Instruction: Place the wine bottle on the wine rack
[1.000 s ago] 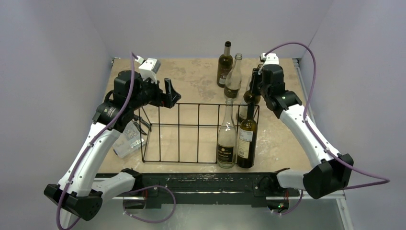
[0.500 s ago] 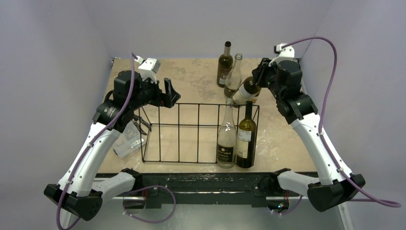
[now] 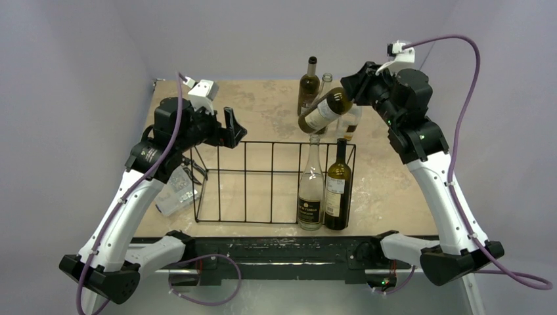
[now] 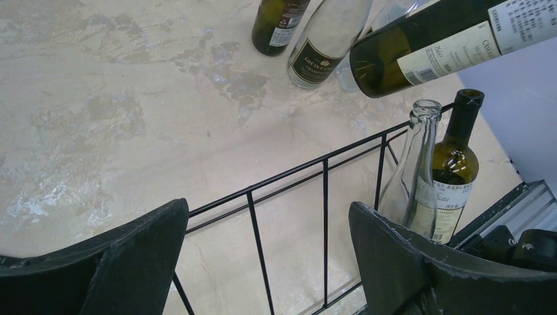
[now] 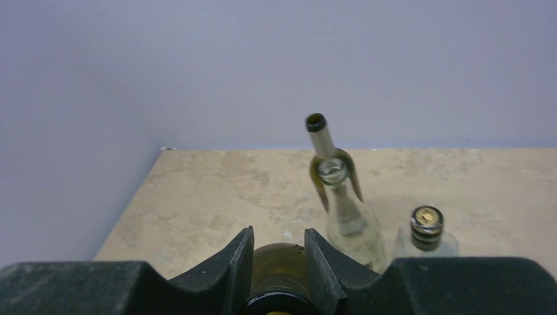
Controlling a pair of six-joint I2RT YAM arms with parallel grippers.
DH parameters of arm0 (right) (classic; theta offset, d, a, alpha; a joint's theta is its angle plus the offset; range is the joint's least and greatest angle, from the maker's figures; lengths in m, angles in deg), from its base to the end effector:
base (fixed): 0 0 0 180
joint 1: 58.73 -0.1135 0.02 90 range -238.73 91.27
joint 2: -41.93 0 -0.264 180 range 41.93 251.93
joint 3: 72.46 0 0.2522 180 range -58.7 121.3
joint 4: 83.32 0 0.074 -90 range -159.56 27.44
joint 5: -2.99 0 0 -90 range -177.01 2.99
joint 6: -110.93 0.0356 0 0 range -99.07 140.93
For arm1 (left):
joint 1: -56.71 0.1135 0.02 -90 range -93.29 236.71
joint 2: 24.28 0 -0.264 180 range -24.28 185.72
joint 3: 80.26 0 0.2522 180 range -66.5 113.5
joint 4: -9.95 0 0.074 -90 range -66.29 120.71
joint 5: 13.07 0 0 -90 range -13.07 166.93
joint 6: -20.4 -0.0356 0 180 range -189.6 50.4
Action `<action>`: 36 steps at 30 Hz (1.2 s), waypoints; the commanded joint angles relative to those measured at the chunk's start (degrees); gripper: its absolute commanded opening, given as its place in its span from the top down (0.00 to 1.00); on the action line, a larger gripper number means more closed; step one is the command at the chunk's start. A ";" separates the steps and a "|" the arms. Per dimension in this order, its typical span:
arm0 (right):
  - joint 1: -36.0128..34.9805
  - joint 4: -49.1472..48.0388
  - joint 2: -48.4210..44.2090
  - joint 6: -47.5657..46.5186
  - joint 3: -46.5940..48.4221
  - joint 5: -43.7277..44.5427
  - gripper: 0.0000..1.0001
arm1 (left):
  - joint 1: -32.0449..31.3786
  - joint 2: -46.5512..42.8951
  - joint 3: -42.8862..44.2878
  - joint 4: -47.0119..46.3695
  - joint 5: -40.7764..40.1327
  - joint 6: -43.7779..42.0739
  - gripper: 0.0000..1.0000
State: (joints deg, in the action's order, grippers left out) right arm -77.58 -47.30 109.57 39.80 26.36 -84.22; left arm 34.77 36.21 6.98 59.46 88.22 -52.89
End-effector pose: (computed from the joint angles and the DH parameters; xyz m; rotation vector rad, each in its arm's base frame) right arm 0.2320 0.0774 0.4790 0.0378 1.6750 0.4590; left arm 0.1974 -0.0870 0.4146 0.2237 2.0023 -0.6299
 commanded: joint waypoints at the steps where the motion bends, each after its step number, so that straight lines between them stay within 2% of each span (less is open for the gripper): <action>1: -0.11 -9.67 0.37 5.91 7.48 -9.97 1.00 | -0.13 -1.51 0.83 -0.70 0.23 -1.15 0.08; 6: -0.84 -11.42 3.11 8.42 9.89 -18.45 1.00 | -0.05 -1.72 1.07 -0.52 0.13 -0.98 0.08; 17: -9.66 -7.15 6.89 8.29 15.71 -23.03 1.00 | 0.63 -5.86 -0.02 -0.72 -7.58 -0.50 0.08; 24: -11.54 -5.17 4.94 10.63 11.44 -26.44 1.00 | 1.89 -10.63 -2.35 -2.22 -15.04 1.40 0.08; 36: -14.93 2.37 2.45 8.07 3.42 -26.34 1.00 | 3.56 -10.28 -2.57 -2.71 -12.68 2.12 0.08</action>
State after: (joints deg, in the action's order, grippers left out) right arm -90.76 -42.52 114.18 47.52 30.09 -109.07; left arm 37.96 25.04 4.37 58.69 74.97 -51.25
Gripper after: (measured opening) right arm 0.361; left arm 0.923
